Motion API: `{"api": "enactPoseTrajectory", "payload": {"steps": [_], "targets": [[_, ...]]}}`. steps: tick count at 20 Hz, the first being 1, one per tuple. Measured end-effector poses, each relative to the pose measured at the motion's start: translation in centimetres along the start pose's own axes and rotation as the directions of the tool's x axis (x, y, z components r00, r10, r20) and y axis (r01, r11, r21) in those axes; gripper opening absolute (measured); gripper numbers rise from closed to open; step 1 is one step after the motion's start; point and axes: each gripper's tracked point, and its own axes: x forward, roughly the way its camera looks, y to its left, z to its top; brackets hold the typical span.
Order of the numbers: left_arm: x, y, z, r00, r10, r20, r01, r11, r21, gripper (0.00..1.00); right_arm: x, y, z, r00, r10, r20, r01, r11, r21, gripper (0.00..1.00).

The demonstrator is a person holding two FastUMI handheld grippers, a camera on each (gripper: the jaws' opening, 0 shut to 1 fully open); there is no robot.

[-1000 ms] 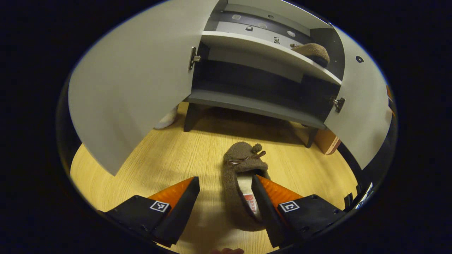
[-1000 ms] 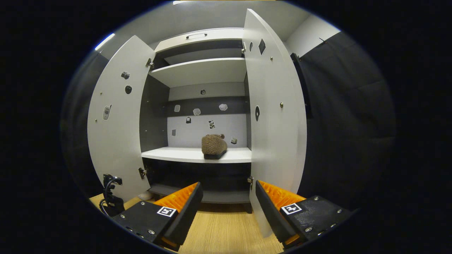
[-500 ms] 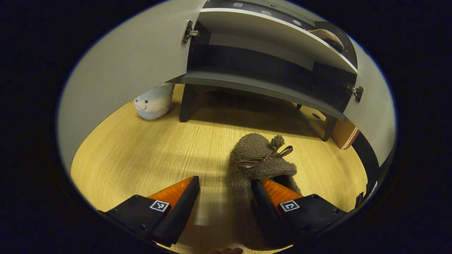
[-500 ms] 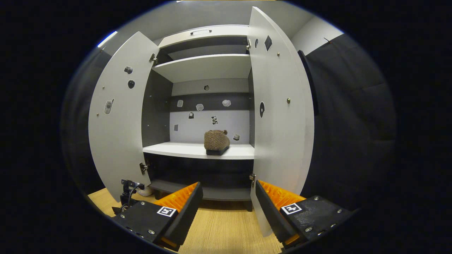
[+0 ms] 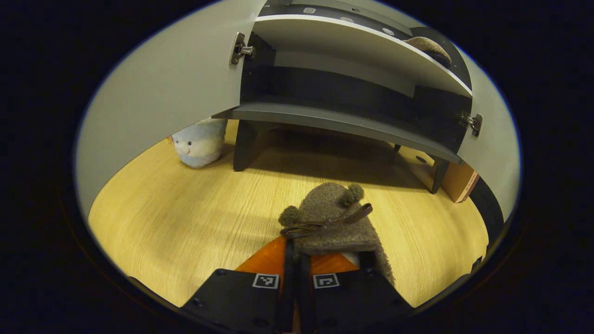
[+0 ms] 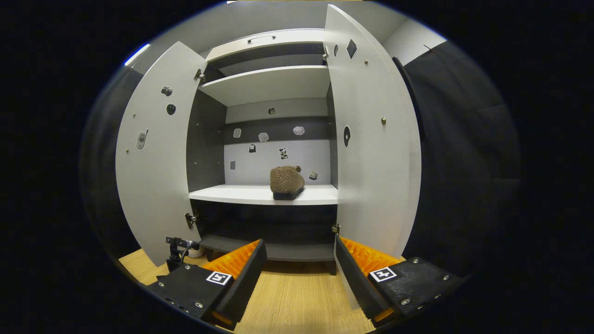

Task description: Grab one shoe with the right hand and put it into the shoe cabinet, grab the other shoe with the left hand and put it into the shoe cabinet; then close the right door with the right hand and the left door with the left hand.

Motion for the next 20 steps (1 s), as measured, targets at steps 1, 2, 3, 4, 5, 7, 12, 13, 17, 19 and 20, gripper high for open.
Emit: {"api": "enactPoseTrajectory", "payload": {"steps": [1, 2, 3, 4, 5, 7, 12, 13, 17, 19, 20], "targets": [[-0.4, 0.1, 0.2, 1.000, 0.002, -0.001, -0.002, 1.000, -0.017, 0.13, -0.1, 0.0, 0.0, 1.000, 0.003, 0.001, -0.003, 1.000, 0.000, 0.92], [-1.6, 0.0, 0.9, 1.000, 0.008, 0.016, -0.008, 1.000, -0.023, 0.10, -0.1, 0.1, 0.0, 1.000, 0.004, 0.002, -0.004, 1.000, -0.003, 0.92], [-3.0, 0.1, 1.9, 0.999, 0.019, 0.048, -0.018, 1.000, -0.022, 0.10, -0.2, 0.0, 0.1, 1.000, 0.004, 0.006, -0.004, 1.000, -0.006, 0.92], [-4.9, 0.1, 3.5, 0.996, 0.026, 0.083, -0.024, 0.999, -0.026, 0.10, -0.2, 0.0, 0.2, 1.000, 0.003, 0.009, -0.003, 1.000, -0.009, 0.92], [-6.7, -0.2, 5.1, 0.993, 0.019, 0.113, -0.016, 0.999, -0.036, 0.10, -0.3, -0.1, 0.3, 1.000, 0.002, 0.013, -0.001, 1.000, -0.011, 0.92], [-10.6, -1.2, 8.5, 0.985, -0.006, 0.175, 0.015, 0.998, -0.053, 0.10, -0.3, 0.0, 0.5, 1.000, 0.004, 0.019, -0.004, 1.000, -0.010, 0.92], [-18.7, -3.4, 21.2, 0.929, -0.037, 0.369, 0.054, 0.998, -0.036, 0.09, -0.4, 0.3, 0.6, 1.000, 0.019, 0.023, -0.019, 1.000, -0.002, 0.92], [-19.8, -3.8, 23.9, 0.915, -0.038, 0.402, 0.050, 0.999, -0.020, 0.09, -0.5, 0.4, 0.6, 0.999, 0.023, 0.023, -0.023, 1.000, 0.000, 0.92], [-20.3, -6.0, 31.9, 0.890, -0.080, 0.448, 0.098, 0.995, -0.016, 0.09, -1.2, 0.6, 1.2, 0.999, 0.029, 0.034, -0.030, 1.000, 0.006, 0.92], [-19.2, -6.5, 34.8, 0.878, -0.067, 0.474, 0.074, 0.997, 0.004, 0.09, -1.6, 0.2, 1.6, 0.999, 0.015, 0.038, -0.015, 1.000, 0.003, 0.92], [-18.5, -6.8, 35.9, 0.876, -0.066, 0.479, 0.063, 0.998, 0.023, 0.09, -1.8, 0.0, 1.8, 0.999, 0.006, 0.039, -0.006, 1.000, 0.001, 0.92]]}}
